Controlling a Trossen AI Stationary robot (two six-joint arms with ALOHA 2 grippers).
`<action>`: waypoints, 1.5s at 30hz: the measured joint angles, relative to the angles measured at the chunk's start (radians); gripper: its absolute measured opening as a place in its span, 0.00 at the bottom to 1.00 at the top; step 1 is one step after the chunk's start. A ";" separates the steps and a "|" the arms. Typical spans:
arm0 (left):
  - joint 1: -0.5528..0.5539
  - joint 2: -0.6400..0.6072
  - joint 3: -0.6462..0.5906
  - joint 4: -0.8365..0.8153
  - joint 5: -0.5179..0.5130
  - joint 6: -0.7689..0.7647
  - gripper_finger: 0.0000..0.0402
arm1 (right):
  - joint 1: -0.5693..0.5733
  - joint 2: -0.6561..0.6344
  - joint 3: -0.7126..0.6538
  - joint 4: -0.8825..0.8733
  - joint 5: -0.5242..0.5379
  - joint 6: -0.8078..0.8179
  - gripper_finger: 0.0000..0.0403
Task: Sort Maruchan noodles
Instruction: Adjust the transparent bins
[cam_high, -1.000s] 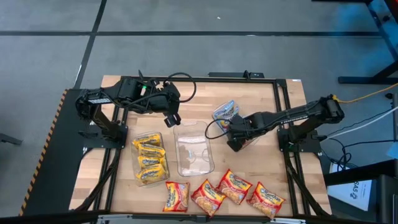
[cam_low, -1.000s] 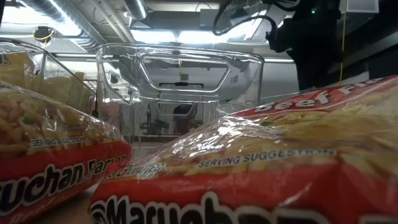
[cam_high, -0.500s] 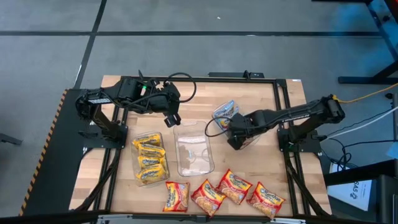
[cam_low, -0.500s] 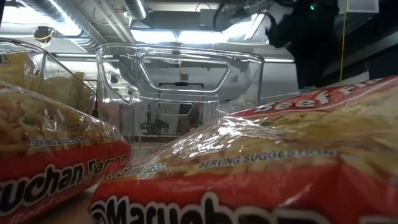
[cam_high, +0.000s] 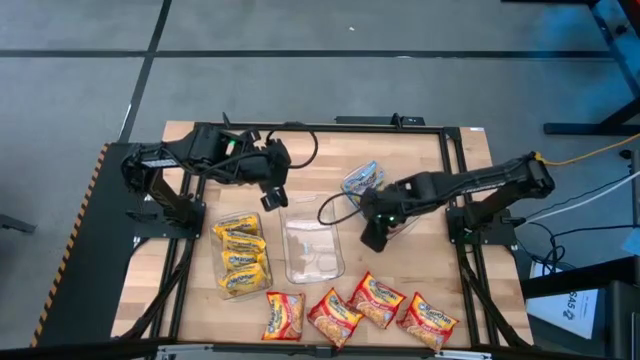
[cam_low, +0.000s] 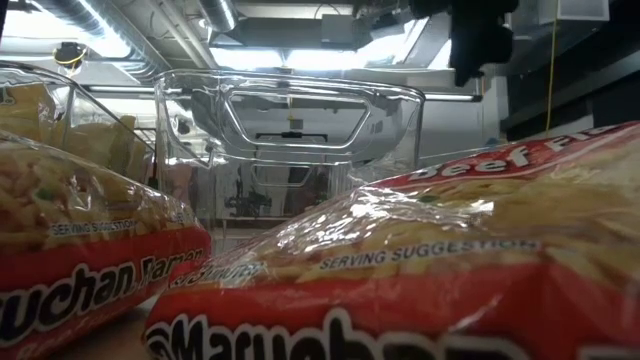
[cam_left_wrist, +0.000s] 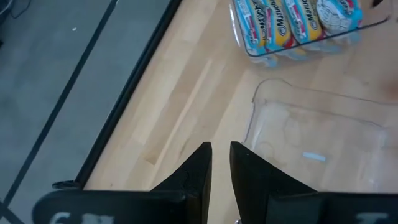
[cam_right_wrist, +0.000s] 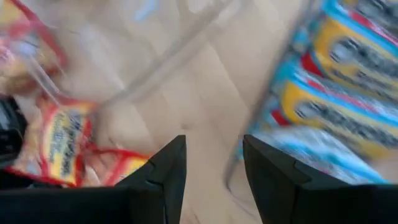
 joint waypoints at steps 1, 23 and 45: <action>-0.002 0.000 0.000 0.000 0.001 0.000 0.13 | 0.000 0.007 -0.012 0.040 0.007 -0.002 0.39; 0.000 -0.033 0.000 0.000 -0.005 0.000 0.13 | -0.250 0.232 -0.036 0.233 0.056 -0.144 0.39; -0.001 -0.033 0.000 0.000 -0.005 -0.008 0.13 | -0.350 0.232 -0.008 0.203 0.057 -0.197 0.39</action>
